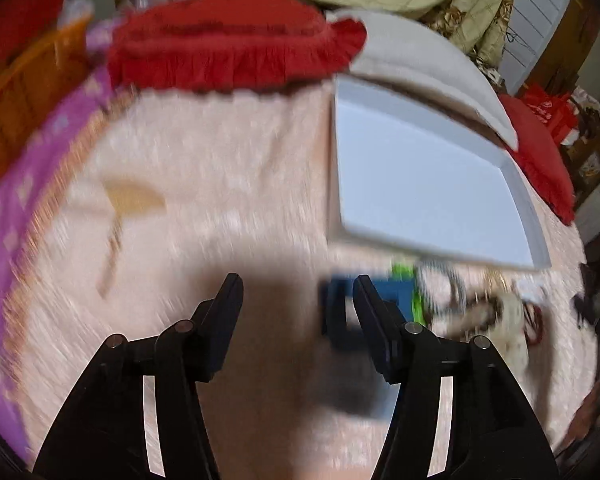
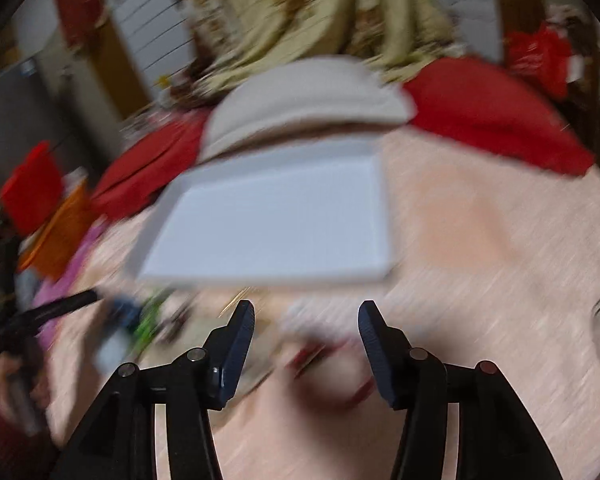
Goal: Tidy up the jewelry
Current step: 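Grasp the light blue fuzzy hair tie with left gripper while right grasps cream polka-dot scrunchie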
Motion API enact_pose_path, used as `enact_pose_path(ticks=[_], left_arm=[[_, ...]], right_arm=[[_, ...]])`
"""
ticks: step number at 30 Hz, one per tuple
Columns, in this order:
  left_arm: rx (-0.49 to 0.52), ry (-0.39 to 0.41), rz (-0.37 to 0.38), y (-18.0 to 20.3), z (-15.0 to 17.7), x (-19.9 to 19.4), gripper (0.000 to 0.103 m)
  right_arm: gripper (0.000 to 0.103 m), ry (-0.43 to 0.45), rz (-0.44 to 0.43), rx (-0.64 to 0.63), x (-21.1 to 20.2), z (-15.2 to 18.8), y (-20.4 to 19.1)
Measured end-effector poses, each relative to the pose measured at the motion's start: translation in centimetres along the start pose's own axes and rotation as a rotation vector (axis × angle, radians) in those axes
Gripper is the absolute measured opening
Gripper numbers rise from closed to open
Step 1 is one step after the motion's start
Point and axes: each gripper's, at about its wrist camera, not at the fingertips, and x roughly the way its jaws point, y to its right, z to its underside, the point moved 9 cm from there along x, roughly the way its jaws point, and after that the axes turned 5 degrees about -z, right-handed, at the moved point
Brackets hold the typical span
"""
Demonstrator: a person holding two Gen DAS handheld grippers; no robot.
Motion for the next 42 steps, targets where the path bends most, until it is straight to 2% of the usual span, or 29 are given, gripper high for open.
enact_pose_path(ticks=[1,3,6,8,11,17,20,22,28,32,35,36,38,39,42], left_arm=[[-0.012,-0.027,0.021,0.0,1.1,0.6,0.057],[-0.051,-0.018,0.062,0.7,2.0,0.5,0.057],[-0.059,-0.040,0.135,2.4,2.9,-0.2,0.056],[-0.018,-0.034,0.128,3.5,3.8,-0.9,0.056],[0.013,0.023,0.092,4.0,4.3,-2.9,0.056],[-0.044,0.090,0.047,1.5,4.6,-4.5,0.057],[-0.052,0.087,0.034,0.3,4.9,-3.6,0.064],[-0.067,0.063,0.055,0.0,5.0,-2.7,0.064],[-0.069,0.024,0.140,1.3,4.8,-0.8,0.065],[-0.059,0.015,0.165,2.6,5.2,-0.5,0.065],[-0.040,0.022,0.143,3.4,5.6,-0.6,0.065],[-0.033,0.019,0.140,3.7,5.8,-0.8,0.053],[-0.028,0.009,0.161,4.5,6.1,-1.1,0.024],[-0.029,0.011,0.153,4.7,6.1,-1.5,0.022],[-0.009,0.038,0.140,5.5,6.3,-3.1,0.021]], right_arm=[[0.052,-0.039,-0.037,-0.007,0.5,1.9,-1.5],[0.052,-0.083,-0.068,-0.028,1.5,4.0,-3.3],[0.052,-0.097,-0.069,-0.047,2.6,5.5,-5.3],[0.052,-0.092,-0.074,-0.025,3.2,5.3,-6.0],[0.052,-0.094,-0.050,-0.024,3.7,5.3,-6.2],[0.052,-0.092,-0.027,0.048,3.7,5.7,-4.3],[0.057,-0.096,-0.045,0.079,3.9,5.8,-3.8],[0.062,-0.101,-0.053,0.087,4.3,5.8,-3.9],[0.062,-0.107,-0.042,0.067,5.7,5.5,-4.7],[0.063,-0.098,-0.024,0.049,6.2,5.2,-5.1],[0.063,-0.093,-0.002,0.025,6.3,5.3,-5.3],[0.063,-0.093,0.003,0.018,6.3,5.4,-5.4],[0.048,-0.089,0.006,0.016,6.1,5.5,-5.3],[0.035,-0.092,-0.001,0.019,6.0,5.6,-5.3],[0.022,-0.102,-0.049,0.056,5.6,6.1,-5.3]])
